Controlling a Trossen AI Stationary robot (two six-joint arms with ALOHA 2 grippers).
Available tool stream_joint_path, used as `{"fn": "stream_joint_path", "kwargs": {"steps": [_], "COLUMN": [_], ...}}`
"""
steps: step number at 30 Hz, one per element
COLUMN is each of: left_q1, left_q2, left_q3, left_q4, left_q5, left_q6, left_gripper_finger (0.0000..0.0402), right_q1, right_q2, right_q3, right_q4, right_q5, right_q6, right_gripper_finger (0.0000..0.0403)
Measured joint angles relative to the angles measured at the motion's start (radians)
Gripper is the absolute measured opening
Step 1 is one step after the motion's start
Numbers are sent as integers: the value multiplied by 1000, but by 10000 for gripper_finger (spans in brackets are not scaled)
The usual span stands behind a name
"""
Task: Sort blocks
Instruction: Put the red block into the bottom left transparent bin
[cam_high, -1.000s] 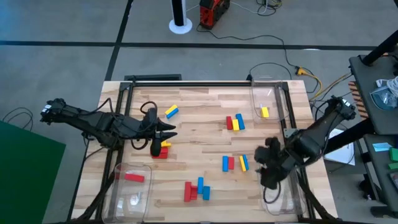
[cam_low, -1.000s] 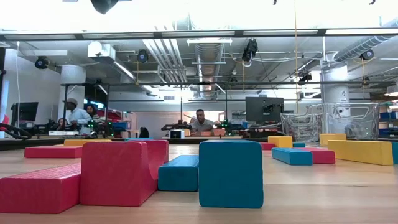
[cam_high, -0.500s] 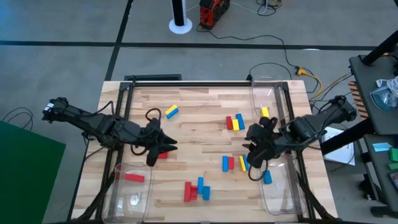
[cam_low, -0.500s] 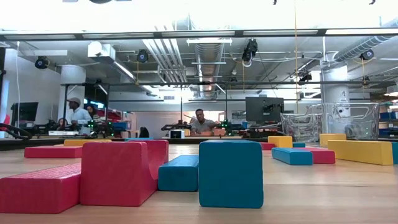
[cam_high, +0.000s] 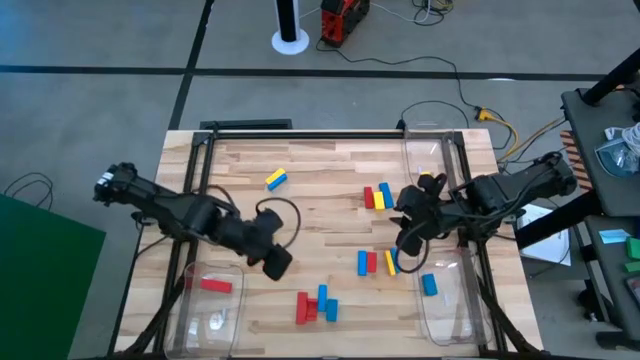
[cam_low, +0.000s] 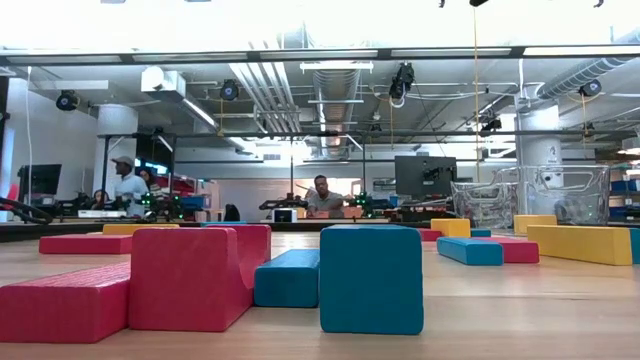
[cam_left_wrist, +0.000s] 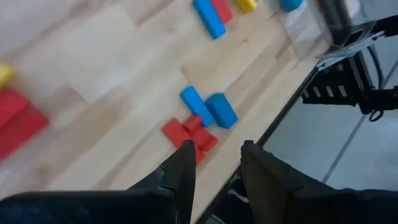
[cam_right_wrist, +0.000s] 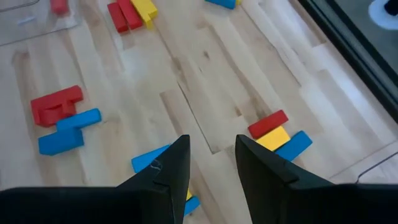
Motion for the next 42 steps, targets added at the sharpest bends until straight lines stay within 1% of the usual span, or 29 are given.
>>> {"fn": "stream_joint_path", "kwargs": {"steps": [4,8,11,17,24,28,34,38,42], "left_q1": [-29,-61,-78,-109,-115,-114,-113,-105,-101], "left_q2": [61,116,152,219,294,343,424,477,528], "left_q3": [39,42,42,42,41,43,108,147,163], "left_q4": [1,0,2,9,12,36,31,23,9], "left_q5": [0,6,29,47,46,46,46,46,56], "left_q6": [-113,-208,-259,-358,-474,-514,-516,-520,-530], "left_gripper_finger": [107,107,107,107,107,107,110,122,144], "right_q1": [0,0,0,0,0,0,0,0,0], "right_q2": [-1,-1,-1,-1,-9,-15,-20,-20,-20], "right_q3": [0,-1,-1,-1,-1,-2,-2,-2,-2], "right_q4": [2,2,2,0,-1,1,2,2,2], "right_q5": [33,50,51,54,114,146,165,165,165], "right_q6": [-10,-11,-10,9,20,20,20,18,17], "right_gripper_finger": [108,101,98,102,107,100,92,91,99]}}
